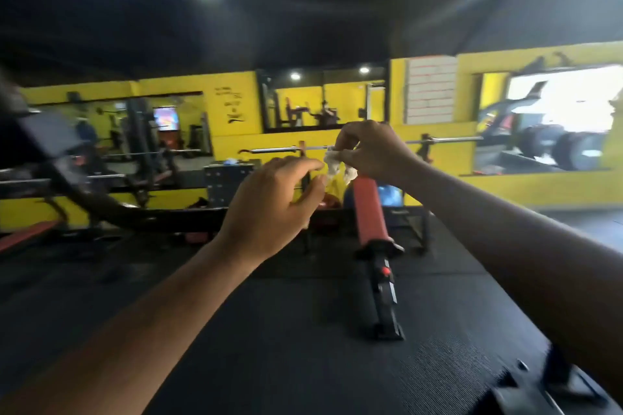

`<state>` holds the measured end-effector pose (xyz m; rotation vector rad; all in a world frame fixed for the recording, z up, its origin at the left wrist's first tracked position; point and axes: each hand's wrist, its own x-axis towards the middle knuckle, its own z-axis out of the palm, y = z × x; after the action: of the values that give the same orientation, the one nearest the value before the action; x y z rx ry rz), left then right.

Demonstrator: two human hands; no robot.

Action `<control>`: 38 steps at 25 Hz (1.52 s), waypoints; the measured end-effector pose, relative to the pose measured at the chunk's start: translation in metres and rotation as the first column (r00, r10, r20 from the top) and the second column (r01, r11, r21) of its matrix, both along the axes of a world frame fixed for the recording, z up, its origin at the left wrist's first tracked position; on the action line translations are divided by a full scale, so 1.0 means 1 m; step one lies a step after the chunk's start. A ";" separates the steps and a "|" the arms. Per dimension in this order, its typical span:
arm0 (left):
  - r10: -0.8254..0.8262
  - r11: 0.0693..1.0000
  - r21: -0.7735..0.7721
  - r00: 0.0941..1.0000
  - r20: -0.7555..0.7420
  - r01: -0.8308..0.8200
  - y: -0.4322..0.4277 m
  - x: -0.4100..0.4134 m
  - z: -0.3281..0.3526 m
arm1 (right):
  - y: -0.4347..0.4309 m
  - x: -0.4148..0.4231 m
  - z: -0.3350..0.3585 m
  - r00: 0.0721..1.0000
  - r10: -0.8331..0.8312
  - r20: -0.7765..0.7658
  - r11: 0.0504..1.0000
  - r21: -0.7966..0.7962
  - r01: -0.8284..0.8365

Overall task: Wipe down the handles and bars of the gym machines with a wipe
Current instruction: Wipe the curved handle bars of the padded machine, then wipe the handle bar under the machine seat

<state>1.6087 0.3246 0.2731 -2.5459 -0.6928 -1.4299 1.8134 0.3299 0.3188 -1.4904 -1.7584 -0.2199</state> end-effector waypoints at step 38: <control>-0.332 -0.715 -0.471 -0.844 -0.422 0.517 -0.979 0.416 -0.200 | -0.993 -0.066 -0.264 -0.794 0.040 -0.607 -0.869 -0.413 0.272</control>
<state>2.0248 -0.6541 0.0731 -1.9714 2.9844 0.1519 1.7475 -0.6633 0.0545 -1.5062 1.6463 -1.1797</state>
